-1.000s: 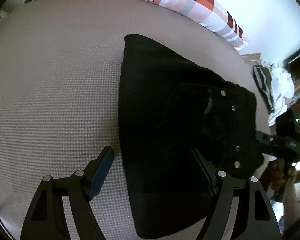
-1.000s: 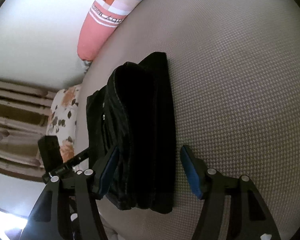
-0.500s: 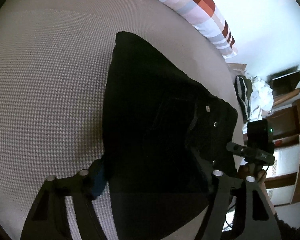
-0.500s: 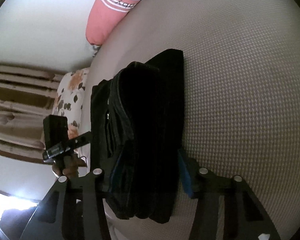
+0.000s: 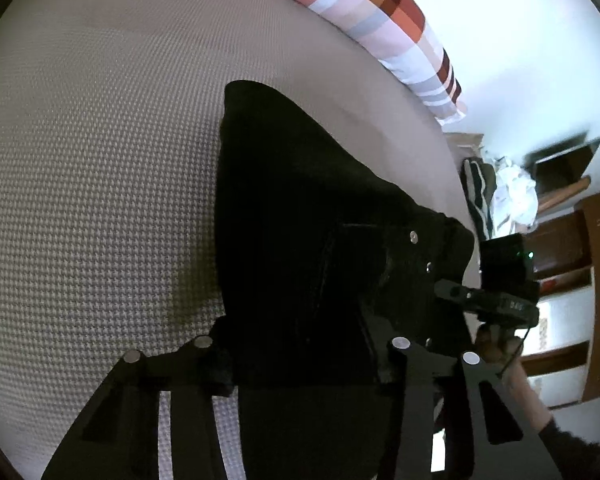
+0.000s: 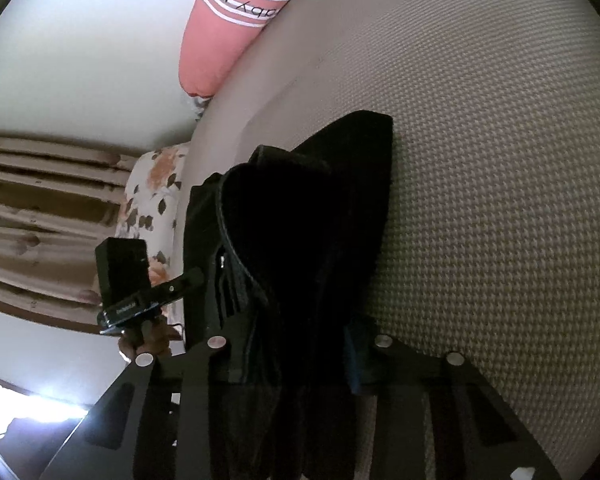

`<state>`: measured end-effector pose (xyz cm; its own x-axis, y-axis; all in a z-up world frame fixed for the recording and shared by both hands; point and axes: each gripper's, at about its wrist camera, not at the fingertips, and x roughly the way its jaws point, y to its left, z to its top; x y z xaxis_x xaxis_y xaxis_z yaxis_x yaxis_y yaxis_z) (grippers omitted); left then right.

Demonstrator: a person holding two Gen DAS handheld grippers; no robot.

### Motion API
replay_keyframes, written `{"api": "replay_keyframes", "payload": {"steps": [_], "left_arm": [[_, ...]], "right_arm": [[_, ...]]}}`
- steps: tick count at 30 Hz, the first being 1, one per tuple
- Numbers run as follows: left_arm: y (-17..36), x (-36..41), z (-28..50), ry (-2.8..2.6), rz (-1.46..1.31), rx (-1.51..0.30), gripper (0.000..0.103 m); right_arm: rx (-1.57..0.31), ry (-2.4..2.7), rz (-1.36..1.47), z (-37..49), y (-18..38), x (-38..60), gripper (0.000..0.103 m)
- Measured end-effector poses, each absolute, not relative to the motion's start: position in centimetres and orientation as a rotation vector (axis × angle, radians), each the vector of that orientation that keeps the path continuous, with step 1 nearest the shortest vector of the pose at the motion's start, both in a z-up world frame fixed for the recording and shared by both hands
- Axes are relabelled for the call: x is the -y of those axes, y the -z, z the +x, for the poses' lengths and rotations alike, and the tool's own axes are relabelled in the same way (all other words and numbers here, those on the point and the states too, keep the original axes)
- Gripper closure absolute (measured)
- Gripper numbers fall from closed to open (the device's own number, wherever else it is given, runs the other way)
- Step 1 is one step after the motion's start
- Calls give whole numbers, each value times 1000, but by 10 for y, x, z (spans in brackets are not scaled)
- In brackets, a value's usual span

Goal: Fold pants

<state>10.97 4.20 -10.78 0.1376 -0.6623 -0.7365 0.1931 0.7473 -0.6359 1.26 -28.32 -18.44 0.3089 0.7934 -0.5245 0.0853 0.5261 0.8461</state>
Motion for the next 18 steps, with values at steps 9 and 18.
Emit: {"api": "replay_keyframes", "payload": {"steps": [9, 18], "left_arm": [[105, -29, 102, 577, -343, -1245, 61], [103, -12, 101, 515, -243, -1222, 61]], "right_arm": [[-1192, -490, 905, 17, 174, 261, 74], [-1186, -376, 874, 19, 165, 245, 73]]}}
